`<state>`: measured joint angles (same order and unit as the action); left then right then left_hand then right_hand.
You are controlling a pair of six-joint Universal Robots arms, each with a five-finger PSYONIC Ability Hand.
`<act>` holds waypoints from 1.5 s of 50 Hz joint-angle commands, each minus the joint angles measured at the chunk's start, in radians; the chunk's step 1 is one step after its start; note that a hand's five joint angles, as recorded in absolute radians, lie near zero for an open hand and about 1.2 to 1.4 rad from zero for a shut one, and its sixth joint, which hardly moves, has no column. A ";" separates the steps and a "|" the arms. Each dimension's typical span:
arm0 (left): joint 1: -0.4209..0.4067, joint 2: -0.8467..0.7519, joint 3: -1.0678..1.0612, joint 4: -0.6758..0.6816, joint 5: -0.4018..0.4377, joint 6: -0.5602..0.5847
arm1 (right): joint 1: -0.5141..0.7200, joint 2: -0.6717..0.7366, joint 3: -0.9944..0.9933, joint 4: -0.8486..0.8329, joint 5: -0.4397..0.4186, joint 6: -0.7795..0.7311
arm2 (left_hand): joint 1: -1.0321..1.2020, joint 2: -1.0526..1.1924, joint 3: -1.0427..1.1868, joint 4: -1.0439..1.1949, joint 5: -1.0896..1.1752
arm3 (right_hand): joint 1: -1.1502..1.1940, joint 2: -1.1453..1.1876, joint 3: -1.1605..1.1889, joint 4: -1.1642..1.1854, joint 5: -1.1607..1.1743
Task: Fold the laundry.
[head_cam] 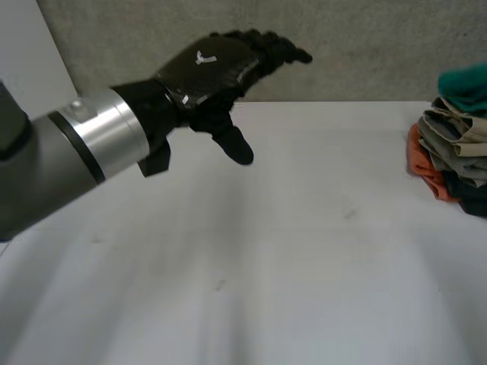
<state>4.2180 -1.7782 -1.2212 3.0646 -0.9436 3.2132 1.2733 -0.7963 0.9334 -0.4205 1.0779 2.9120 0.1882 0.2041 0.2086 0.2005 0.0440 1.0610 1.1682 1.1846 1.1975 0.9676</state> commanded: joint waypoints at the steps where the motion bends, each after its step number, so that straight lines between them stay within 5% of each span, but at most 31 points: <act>1: -0.019 -0.049 -0.040 0.019 -0.001 0.007 | -0.101 0.117 0.114 -0.014 -0.130 -0.114 | -0.014 -0.030 -0.034 -0.026 -0.044 | 0.335 0.228 0.212 0.199 0.254; 5: -0.021 -0.049 -0.035 0.019 -0.001 0.008 | -0.115 0.111 0.160 -0.020 -0.191 -0.132 | -0.014 -0.030 -0.034 -0.026 -0.044 | 0.267 0.159 0.143 0.130 0.185; 8: -0.021 -0.047 -0.027 0.019 -0.001 0.008 | -0.112 0.079 0.173 -0.011 -0.185 -0.123 | -0.014 -0.030 -0.034 -0.026 -0.044 | -0.886 -0.994 -1.010 -1.023 -0.968; 26: -0.062 -0.013 -0.027 0.014 -0.004 0.001 | -0.135 -0.329 0.358 0.222 -0.101 0.021 | -0.014 -0.030 -0.034 -0.026 -0.044 | -0.886 -0.994 -1.010 -1.023 -0.968; 32: -0.079 0.003 -0.035 0.013 -0.004 0.000 | -0.309 -0.411 0.317 0.463 0.072 -0.028 | -0.014 -0.030 -0.034 -0.026 -0.044 | -0.886 -0.994 -1.010 -1.023 -0.968; 39: -0.085 0.026 -0.017 0.019 -0.012 -0.006 | -0.364 -0.416 0.133 0.500 0.266 -0.247 | -0.014 -0.030 -0.034 -0.026 -0.044 | -0.886 -0.994 -1.010 -1.023 -0.968; 45: -0.089 0.045 0.106 0.022 -0.119 -0.076 | -0.236 -0.446 -0.019 0.353 0.332 -0.150 | -0.014 -0.030 -0.034 -0.026 -0.044 | -0.886 -0.994 -1.010 -1.023 -0.968; 50: -0.069 0.082 0.189 0.028 -0.300 -0.104 | -0.045 -0.653 0.121 0.168 0.289 0.031 | -0.014 -0.030 -0.034 -0.026 -0.044 | -0.886 -0.994 -1.010 -1.023 -0.968; 51: -0.025 0.106 0.195 0.028 -0.387 -0.095 | -0.014 -0.659 0.148 0.154 0.280 0.044 | -0.014 -0.030 -0.034 -0.026 -0.044 | -0.886 -0.994 -1.010 -1.023 -0.968; 55: 0.150 0.146 0.180 0.007 -0.501 -0.069 | 0.263 -0.698 0.315 0.075 0.179 0.075 | -0.014 -0.030 -0.034 -0.026 -0.044 | -0.886 -0.994 -1.010 -1.023 -0.968; 61: 0.437 0.165 0.050 -0.087 -0.514 0.063 | 0.524 -0.693 0.510 0.097 0.134 0.053 | -0.014 -0.030 -0.034 -0.026 -0.044 | -0.886 -0.994 -1.010 -1.023 -0.968; 75: 0.735 0.048 -0.403 0.031 -0.509 0.502 | 0.626 -0.604 0.657 0.152 0.192 -0.076 | -0.014 -0.030 -0.034 -0.026 -0.044 | -0.886 -0.994 -1.010 -1.023 -0.968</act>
<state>4.8465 -1.6712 -1.4662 2.9910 -1.4585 3.5640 1.8849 -1.4257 1.5832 -0.2831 1.2282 2.8799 0.1882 0.2041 0.2085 0.2005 0.0440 0.2357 0.2173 0.2101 0.2073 0.5482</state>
